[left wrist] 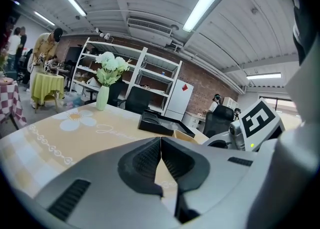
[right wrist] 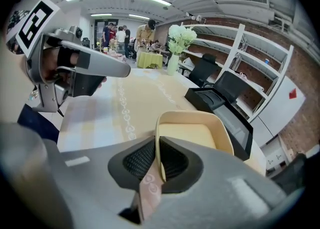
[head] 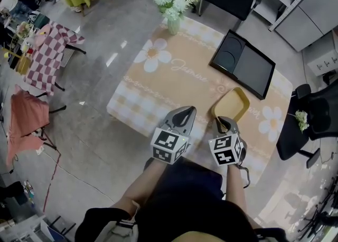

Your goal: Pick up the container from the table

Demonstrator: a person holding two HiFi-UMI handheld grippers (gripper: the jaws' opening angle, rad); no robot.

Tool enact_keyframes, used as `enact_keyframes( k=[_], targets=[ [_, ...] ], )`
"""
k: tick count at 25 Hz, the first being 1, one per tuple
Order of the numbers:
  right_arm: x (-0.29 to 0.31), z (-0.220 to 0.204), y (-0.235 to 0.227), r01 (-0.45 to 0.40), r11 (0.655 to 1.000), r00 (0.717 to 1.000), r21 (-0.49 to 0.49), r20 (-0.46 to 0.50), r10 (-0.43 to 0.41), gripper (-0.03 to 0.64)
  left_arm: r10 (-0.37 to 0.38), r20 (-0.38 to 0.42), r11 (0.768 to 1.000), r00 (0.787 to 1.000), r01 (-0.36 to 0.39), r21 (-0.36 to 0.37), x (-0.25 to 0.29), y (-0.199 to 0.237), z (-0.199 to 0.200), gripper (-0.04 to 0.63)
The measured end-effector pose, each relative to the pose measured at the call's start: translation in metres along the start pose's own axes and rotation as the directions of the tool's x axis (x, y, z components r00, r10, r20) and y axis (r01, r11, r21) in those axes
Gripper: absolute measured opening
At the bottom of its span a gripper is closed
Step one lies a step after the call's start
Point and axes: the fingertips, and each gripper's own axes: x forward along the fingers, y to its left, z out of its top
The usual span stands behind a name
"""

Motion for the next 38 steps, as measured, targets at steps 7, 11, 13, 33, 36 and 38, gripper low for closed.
enact_keyframes(
  k=[7,11,13,33,36,38],
  targets=[
    [-0.016,-0.003,-0.006,0.016,0.999,0.999,0.046,0.044,-0.018,0.028,-0.017,0.017,0.999,1.000,0.016,0.036,-0.001,-0.019,0.006,0.011],
    [-0.027,-0.001,-0.014,0.036,0.996,0.995,0.085,0.094,-0.044,0.028,-0.019,0.030,0.998,0.999,0.017,0.056,-0.001,-0.029,0.010,0.011],
    [-0.034,0.000,-0.019,0.050,0.992,0.991,0.114,0.120,-0.063,0.028,-0.021,0.037,0.998,0.999,0.019,0.066,-0.002,-0.034,0.011,0.011],
    [-0.140,0.017,-0.070,0.131,0.904,0.835,0.408,0.446,-0.322,0.028,-0.075,0.090,0.989,0.993,0.062,0.136,-0.003,-0.091,0.025,0.011],
    [-0.154,0.013,-0.078,0.117,0.872,0.779,0.476,0.501,-0.378,0.028,-0.084,0.099,0.987,0.992,0.069,0.148,-0.004,-0.098,0.027,0.011],
    [-0.164,0.008,-0.081,0.097,0.848,0.740,0.522,0.531,-0.412,0.028,-0.088,0.102,0.986,0.991,0.072,0.154,-0.005,-0.101,0.027,0.011]
  ],
)
